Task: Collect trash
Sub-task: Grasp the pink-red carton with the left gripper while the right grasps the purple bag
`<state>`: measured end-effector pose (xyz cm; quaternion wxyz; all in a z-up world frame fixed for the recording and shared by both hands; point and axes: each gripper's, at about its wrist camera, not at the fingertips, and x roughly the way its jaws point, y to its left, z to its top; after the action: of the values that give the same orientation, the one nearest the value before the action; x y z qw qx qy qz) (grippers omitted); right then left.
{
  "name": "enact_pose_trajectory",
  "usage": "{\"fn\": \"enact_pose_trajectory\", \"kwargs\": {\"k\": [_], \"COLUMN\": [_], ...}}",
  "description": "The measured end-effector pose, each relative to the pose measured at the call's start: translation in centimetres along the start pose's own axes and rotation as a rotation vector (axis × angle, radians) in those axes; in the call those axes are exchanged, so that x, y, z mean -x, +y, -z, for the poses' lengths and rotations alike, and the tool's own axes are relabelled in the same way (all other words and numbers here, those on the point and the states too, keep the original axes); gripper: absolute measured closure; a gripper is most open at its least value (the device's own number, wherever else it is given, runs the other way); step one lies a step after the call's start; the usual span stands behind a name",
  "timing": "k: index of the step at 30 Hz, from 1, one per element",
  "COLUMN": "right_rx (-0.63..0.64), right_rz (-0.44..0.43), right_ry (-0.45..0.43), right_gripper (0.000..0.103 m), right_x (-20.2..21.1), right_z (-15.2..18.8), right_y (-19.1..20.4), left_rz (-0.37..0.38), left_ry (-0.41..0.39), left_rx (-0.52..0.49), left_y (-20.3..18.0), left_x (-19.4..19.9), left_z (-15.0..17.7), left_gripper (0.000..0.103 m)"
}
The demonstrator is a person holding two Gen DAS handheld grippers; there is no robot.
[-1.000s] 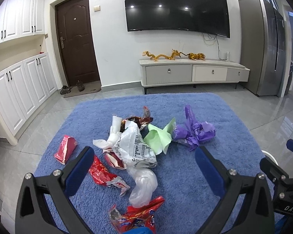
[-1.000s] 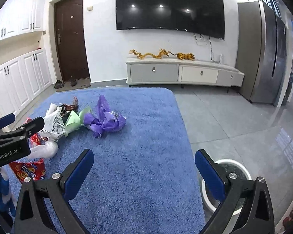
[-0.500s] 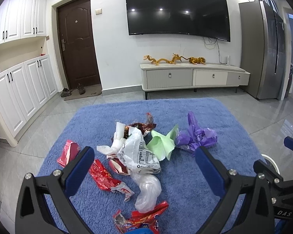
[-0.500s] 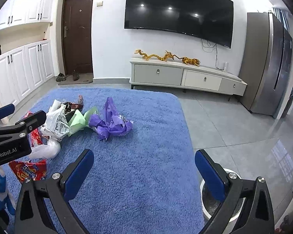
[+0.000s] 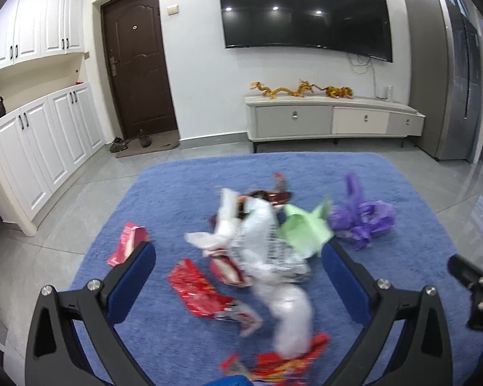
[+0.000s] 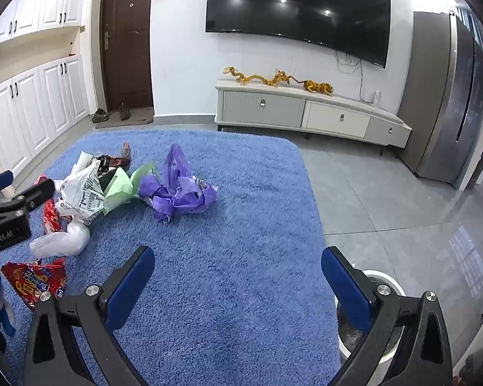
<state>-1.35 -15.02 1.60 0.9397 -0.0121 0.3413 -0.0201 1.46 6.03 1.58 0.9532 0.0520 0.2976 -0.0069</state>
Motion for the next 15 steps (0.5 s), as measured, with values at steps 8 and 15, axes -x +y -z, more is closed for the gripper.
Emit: {"fn": "enact_pose_trajectory", "kwargs": {"k": [8, 15], "right_rx": [-0.002, 0.002], "right_rz": [-0.105, -0.178], "right_ry": [0.023, 0.029], "right_gripper": [0.000, 0.000], "right_x": [-2.4, -5.6], "right_z": [-1.9, -4.5], "right_y": [0.3, 1.1], "left_rz": [-0.131, -0.208], "left_ry": [0.033, 0.094], "left_rx": [0.028, 0.090], "left_y": [6.0, 10.8], "left_x": [-2.9, -6.4], "left_z": [0.2, -0.3], "left_gripper": [0.000, 0.000]}}
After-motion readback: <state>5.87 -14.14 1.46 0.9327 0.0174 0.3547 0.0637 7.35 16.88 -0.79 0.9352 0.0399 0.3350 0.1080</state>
